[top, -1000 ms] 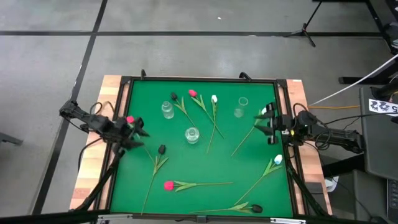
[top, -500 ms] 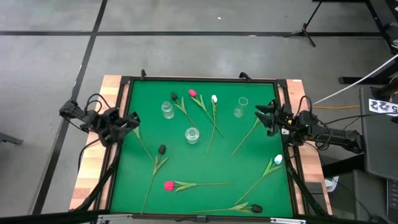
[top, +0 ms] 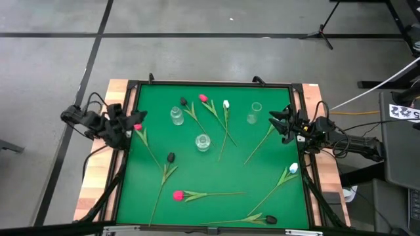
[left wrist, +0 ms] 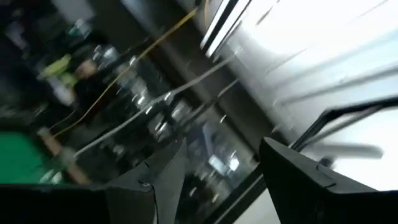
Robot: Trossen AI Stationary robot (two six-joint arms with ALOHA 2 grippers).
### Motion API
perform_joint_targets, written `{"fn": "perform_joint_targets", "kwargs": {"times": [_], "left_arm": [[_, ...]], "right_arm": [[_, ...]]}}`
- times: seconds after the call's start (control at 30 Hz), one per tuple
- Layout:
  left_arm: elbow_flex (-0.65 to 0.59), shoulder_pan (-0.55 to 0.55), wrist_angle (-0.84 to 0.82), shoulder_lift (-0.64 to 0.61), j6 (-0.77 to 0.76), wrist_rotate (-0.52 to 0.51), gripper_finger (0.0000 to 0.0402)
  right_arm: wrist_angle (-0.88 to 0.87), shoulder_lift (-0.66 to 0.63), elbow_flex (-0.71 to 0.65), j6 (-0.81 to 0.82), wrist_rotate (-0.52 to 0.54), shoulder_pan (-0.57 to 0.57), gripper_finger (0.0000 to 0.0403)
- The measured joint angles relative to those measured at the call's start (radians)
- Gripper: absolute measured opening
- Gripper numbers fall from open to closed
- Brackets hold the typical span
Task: Sort flowers into vase by color
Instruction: Put the middle pink tulip into the top left transparent vase
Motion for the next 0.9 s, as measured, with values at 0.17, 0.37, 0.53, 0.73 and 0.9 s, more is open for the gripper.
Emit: {"fn": "perform_joint_targets", "kwargs": {"times": [0.17,0.37,0.53,0.73,0.9], "left_arm": [[0.320,0.003,-0.487,0.216,-0.021,0.001,0.0200],[0.721,0.044,-1.059,0.531,-0.192,-0.011,0.0200],[0.932,0.099,-1.523,0.743,-0.564,0.033,0.0200],[0.972,0.181,-1.851,0.924,-1.022,0.270,0.0200],[0.972,0.194,-1.936,1.050,-1.184,0.342,0.0200]], "right_arm": [[-0.003,0.000,0.000,-0.006,-0.006,0.000,0.0174],[-0.002,0.000,0.000,-0.007,-0.007,0.000,0.0174],[-0.002,0.000,0.000,-0.007,-0.008,0.000,0.0174],[-0.002,0.000,0.000,-0.008,-0.008,0.000,0.0174],[-0.002,0.000,0.000,-0.008,-0.008,0.000,0.0174]]}}
